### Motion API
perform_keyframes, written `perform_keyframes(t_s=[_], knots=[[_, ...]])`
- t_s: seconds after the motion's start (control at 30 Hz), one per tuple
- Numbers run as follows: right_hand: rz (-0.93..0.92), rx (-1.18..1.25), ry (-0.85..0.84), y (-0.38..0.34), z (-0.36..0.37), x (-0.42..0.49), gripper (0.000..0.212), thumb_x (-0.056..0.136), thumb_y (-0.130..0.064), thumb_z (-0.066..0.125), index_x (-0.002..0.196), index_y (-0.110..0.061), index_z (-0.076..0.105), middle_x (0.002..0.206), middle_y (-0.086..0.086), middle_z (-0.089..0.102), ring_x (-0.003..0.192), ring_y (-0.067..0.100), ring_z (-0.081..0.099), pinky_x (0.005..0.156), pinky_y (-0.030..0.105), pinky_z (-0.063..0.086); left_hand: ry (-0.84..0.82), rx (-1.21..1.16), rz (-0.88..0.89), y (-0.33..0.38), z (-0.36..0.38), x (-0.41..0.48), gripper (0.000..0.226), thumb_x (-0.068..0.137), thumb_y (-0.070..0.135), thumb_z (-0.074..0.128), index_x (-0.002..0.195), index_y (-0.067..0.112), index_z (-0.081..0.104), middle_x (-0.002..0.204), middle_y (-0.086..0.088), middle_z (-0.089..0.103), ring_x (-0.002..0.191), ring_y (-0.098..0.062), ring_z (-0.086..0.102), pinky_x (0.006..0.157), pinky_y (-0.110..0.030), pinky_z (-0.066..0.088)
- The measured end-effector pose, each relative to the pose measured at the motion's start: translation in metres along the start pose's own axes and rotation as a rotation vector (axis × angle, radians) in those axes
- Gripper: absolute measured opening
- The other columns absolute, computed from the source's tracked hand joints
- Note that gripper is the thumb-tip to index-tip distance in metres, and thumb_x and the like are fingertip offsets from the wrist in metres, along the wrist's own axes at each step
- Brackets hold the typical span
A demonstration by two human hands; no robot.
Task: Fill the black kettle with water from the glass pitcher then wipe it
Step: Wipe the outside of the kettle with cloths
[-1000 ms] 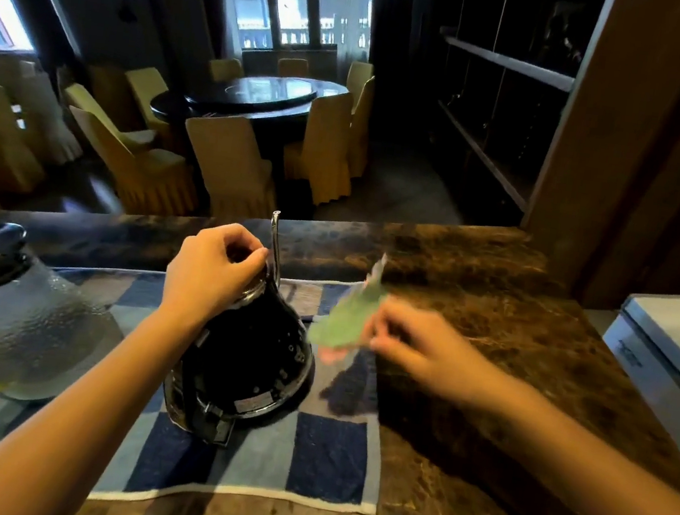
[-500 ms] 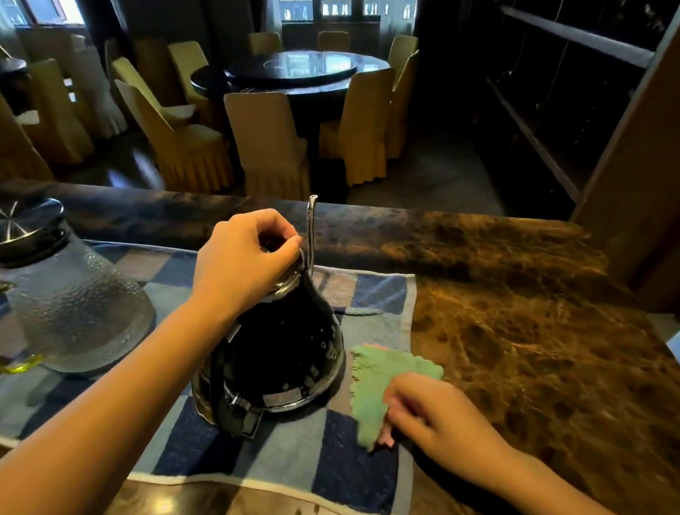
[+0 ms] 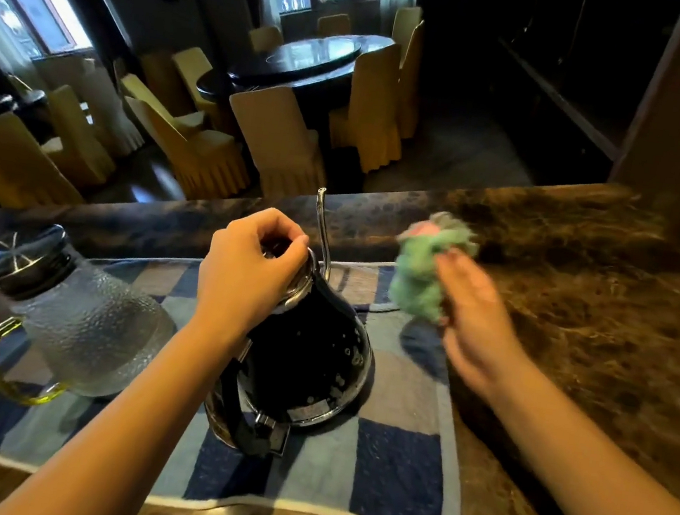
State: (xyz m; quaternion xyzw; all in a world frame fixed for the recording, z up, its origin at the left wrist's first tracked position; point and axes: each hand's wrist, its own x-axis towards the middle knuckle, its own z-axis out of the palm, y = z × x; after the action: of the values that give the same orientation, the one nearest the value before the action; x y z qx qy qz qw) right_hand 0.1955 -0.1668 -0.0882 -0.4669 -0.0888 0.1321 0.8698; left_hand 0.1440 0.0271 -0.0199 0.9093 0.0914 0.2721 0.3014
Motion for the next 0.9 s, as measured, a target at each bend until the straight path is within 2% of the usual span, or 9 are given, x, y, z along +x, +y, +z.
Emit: perform_keyframes(t_s=[0.1, 0.2, 0.27, 0.33, 0.47, 0.63, 0.7, 0.77, 0.9], knots=[[-0.024, -0.273, -0.232, 0.038, 0.022, -0.011, 0.029, 0.087, -0.037, 0.055, 0.081, -0.014, 0.070, 0.101, 0.008, 0.071, 0.102, 0.016, 0.061, 0.097, 0.032, 0.045, 0.003, -0.008, -0.004, 0.000, 0.000, 0.000, 0.009, 0.083, 0.024, 0.063, 0.076, 0.022, 0.067, 0.074, 0.010, 0.068, 0.075, -0.009, 0.064, 0.073, -0.044, 0.055], [0.003, -0.160, -0.148, 0.049, 0.027, -0.013, 0.044, 0.092, -0.037, 0.051, 0.055, -0.017, 0.062, 0.087, -0.004, 0.070, 0.091, 0.012, 0.063, 0.091, 0.030, 0.045, 0.007, -0.007, -0.001, 0.001, 0.000, -0.001, 0.009, 0.083, 0.025, 0.063, 0.075, 0.022, 0.066, 0.074, 0.010, 0.068, 0.075, -0.010, 0.064, 0.074, -0.044, 0.055], [-0.067, -0.237, -0.052, 0.046, 0.027, -0.007, 0.040, 0.097, -0.027, 0.047, 0.062, -0.015, 0.061, 0.074, -0.001, 0.061, 0.074, 0.008, 0.055, 0.077, 0.031, 0.043, 0.003, -0.008, 0.005, 0.002, 0.000, -0.001, 0.009, 0.084, 0.024, 0.064, 0.076, 0.022, 0.067, 0.074, 0.010, 0.067, 0.074, -0.010, 0.064, 0.073, -0.044, 0.055], [-0.147, -0.359, -0.091, 0.042, 0.035, -0.003, 0.021, 0.097, -0.005, 0.041, 0.084, -0.007, 0.058, 0.082, 0.004, 0.059, 0.077, 0.009, 0.054, 0.076, 0.027, 0.045, 0.000, -0.006, 0.004, 0.002, 0.000, -0.001, 0.008, 0.084, 0.024, 0.064, 0.076, 0.022, 0.067, 0.074, 0.011, 0.067, 0.074, -0.010, 0.064, 0.072, -0.044, 0.055], [-0.218, -0.317, -0.124, 0.040, 0.043, -0.008, 0.042, 0.079, 0.019, 0.035, 0.087, -0.015, 0.058, 0.089, 0.000, 0.066, 0.089, 0.008, 0.063, 0.078, 0.018, 0.049, 0.005, -0.009, -0.004, 0.002, 0.000, -0.001, 0.008, 0.083, 0.025, 0.065, 0.075, 0.023, 0.067, 0.074, 0.010, 0.068, 0.074, -0.011, 0.065, 0.072, -0.045, 0.056], [-0.190, -0.259, -0.070, 0.059, 0.026, -0.002, 0.050, 0.071, 0.019, 0.040, 0.049, -0.024, 0.057, 0.090, 0.036, 0.061, 0.096, 0.045, 0.060, 0.090, 0.054, 0.048, 0.006, -0.003, -0.013, 0.001, 0.000, 0.000, 0.009, 0.083, 0.026, 0.063, 0.075, 0.024, 0.067, 0.075, 0.010, 0.068, 0.075, -0.011, 0.065, 0.073, -0.044, 0.056], [-0.222, -0.273, -0.063, 0.059, 0.028, -0.003, 0.052, 0.075, 0.023, 0.047, 0.057, -0.023, 0.059, 0.084, 0.022, 0.065, 0.091, 0.030, 0.064, 0.082, 0.042, 0.053, 0.004, -0.002, -0.016, 0.001, 0.000, -0.001, 0.008, 0.083, 0.026, 0.063, 0.077, 0.023, 0.067, 0.075, 0.010, 0.068, 0.076, -0.011, 0.064, 0.074, -0.044, 0.056], [-0.255, -0.269, -0.097, 0.057, 0.036, -0.003, 0.027, 0.078, 0.017, 0.059, 0.078, -0.010, 0.058, 0.090, 0.009, 0.065, 0.089, 0.013, 0.063, 0.079, 0.025, 0.051, 0.005, -0.007, -0.019, 0.002, -0.001, -0.001, 0.009, 0.084, 0.025, 0.063, 0.076, 0.024, 0.066, 0.075, 0.011, 0.068, 0.075, -0.010, 0.064, 0.074, -0.043, 0.056], [-0.260, -0.296, -0.190, 0.054, 0.049, -0.003, 0.033, 0.070, -0.006, 0.061, 0.099, -0.015, 0.048, 0.097, -0.001, 0.055, 0.085, 0.002, 0.057, 0.073, 0.019, 0.048, 0.001, -0.022, -0.017, 0.003, -0.001, -0.001, 0.009, 0.083, 0.025, 0.063, 0.075, 0.024, 0.066, 0.074, 0.012, 0.067, 0.075, -0.009, 0.064, 0.074, -0.043, 0.056]])
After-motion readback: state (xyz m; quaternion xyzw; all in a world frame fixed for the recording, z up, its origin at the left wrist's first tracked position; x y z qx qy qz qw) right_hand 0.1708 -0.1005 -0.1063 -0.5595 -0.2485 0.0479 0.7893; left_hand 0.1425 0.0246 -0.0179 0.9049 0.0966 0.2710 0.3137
